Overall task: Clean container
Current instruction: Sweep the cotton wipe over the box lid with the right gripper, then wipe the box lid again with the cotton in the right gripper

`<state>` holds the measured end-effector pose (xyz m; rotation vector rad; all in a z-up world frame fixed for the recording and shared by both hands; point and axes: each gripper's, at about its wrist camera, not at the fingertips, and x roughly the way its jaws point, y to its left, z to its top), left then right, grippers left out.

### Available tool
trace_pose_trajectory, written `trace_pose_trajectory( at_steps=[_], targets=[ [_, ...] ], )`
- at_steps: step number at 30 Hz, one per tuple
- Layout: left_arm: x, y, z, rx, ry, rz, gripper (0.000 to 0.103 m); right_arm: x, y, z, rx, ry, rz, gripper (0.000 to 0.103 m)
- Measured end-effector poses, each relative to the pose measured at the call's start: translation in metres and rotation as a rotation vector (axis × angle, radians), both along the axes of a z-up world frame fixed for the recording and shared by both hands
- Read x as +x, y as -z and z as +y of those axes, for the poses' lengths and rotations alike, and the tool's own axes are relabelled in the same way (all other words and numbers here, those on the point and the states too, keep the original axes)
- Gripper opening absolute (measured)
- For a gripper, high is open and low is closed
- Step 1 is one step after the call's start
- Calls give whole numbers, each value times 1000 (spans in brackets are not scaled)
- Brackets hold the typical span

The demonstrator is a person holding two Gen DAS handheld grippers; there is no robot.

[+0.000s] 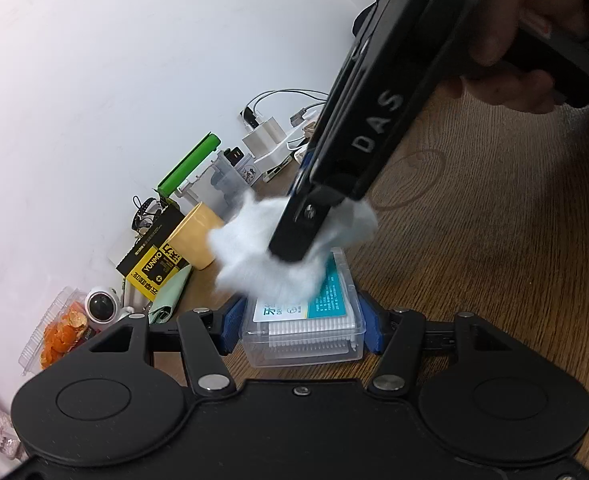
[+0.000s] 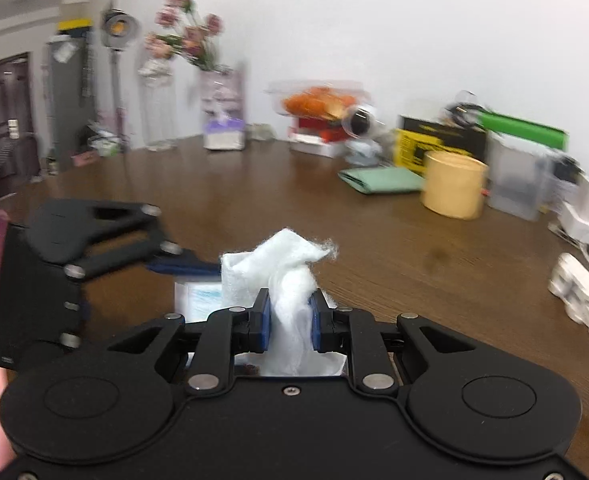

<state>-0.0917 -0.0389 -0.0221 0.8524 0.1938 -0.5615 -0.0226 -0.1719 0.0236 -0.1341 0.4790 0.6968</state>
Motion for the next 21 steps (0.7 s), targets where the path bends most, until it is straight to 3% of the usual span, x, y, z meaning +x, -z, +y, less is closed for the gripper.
trace_pose_trajectory(
  at_steps=[5,11,21],
  targets=[
    [0,0,0,0,0,1,57,-16,2,9,-6,-81,3,20],
    [-1,0,0,0,0,0,57,-8,8,-2,-28,7,25,20],
    [0,0,0,0,0,0,57,-6,3,8,2,-10,6,20]
  ],
)
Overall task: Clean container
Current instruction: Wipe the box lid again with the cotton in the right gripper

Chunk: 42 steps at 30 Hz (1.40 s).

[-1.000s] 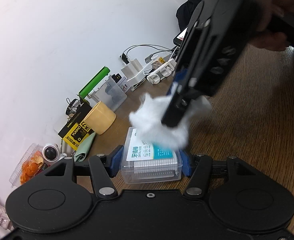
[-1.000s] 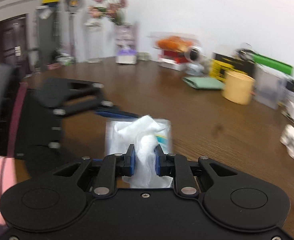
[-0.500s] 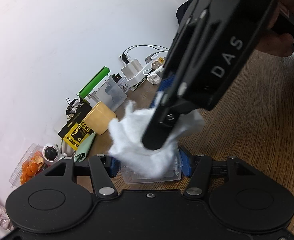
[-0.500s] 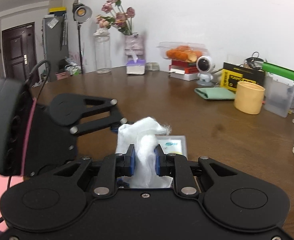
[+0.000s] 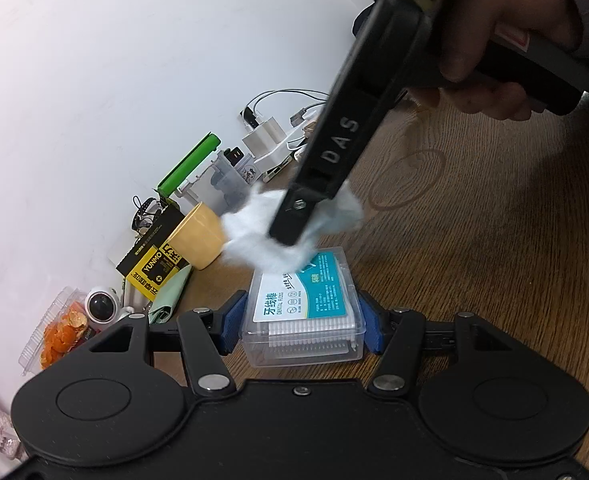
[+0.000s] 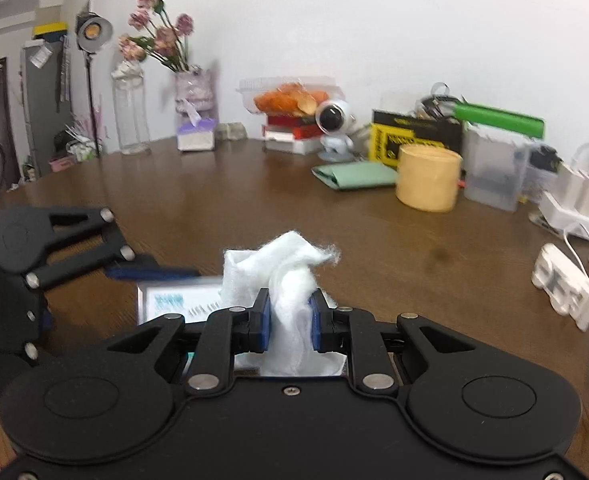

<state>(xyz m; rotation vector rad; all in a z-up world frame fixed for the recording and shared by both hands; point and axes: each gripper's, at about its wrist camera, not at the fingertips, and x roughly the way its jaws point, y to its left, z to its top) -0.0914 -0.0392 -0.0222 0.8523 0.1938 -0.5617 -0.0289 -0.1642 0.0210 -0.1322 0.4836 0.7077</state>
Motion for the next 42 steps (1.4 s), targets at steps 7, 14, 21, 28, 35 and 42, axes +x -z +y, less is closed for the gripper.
trace_pose_trajectory(
  at_steps=[7,14,21,28,35,42],
  targets=[
    [1,0,0,0,0,1,57,2,-2,5,22,-22,-8,20],
    [2,0,-1,0,0,1,57,4,4,-5,22,20,7,20],
    [2,0,-1,0,0,1,57,12,6,-13,17,90,1,20],
    [3,-1,-1,0,0,1,57,23,5,-15,4,138,-7,20],
    [3,-1,0,0,0,1,57,38,4,-19,-2,169,-17,20],
    [2,-2,0,0,1,0,57,35,5,-12,-24,143,-46,20]
  ],
)
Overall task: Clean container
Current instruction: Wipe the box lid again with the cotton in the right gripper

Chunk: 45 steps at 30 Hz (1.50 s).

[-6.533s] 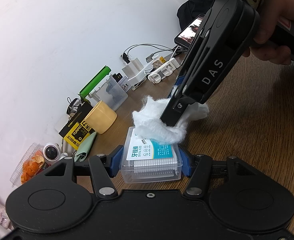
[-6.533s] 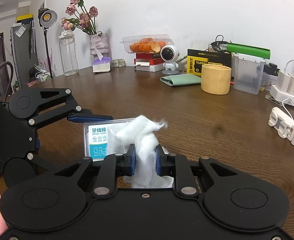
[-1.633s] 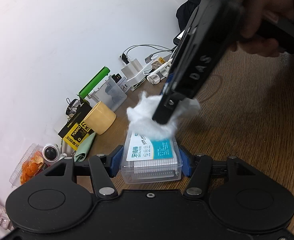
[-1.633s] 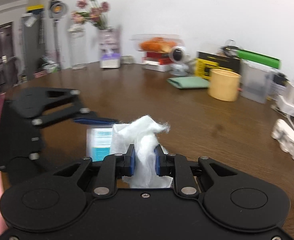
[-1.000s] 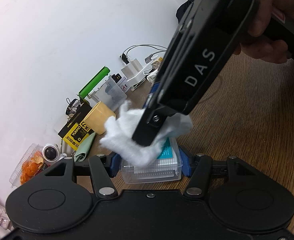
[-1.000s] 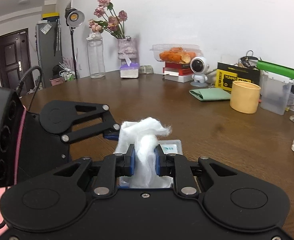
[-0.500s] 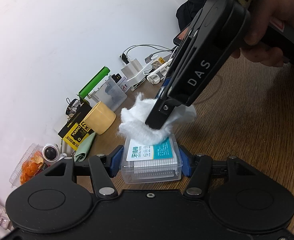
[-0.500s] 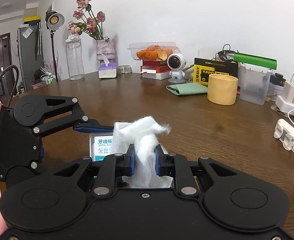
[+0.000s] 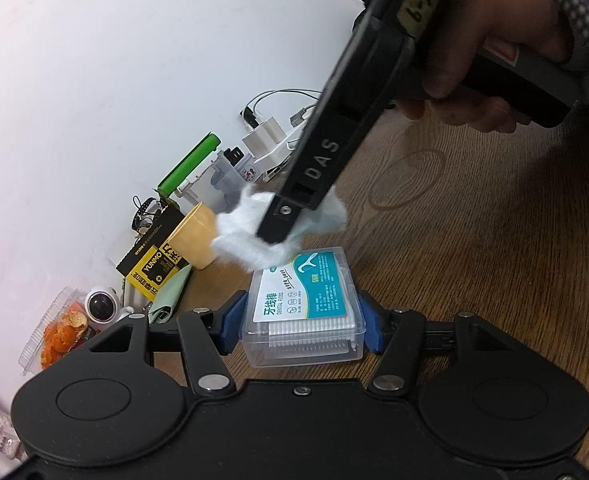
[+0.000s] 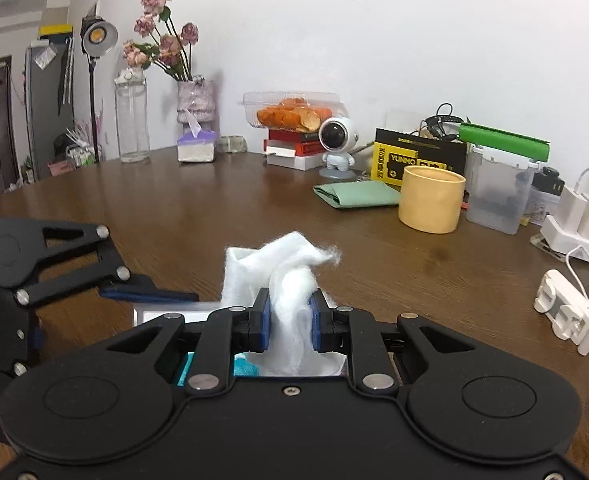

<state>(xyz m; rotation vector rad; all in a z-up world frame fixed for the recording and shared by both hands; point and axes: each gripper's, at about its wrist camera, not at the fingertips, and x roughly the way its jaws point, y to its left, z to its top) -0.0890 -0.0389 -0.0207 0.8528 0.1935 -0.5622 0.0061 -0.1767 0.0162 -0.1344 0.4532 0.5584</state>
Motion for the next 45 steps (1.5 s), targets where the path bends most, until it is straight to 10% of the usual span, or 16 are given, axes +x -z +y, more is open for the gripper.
trace_pose_trajectory(
  at_steps=[45],
  targets=[
    [-9,2,-2,1,1,-2,57,-34,6,5,63,-67,17,21]
  ],
)
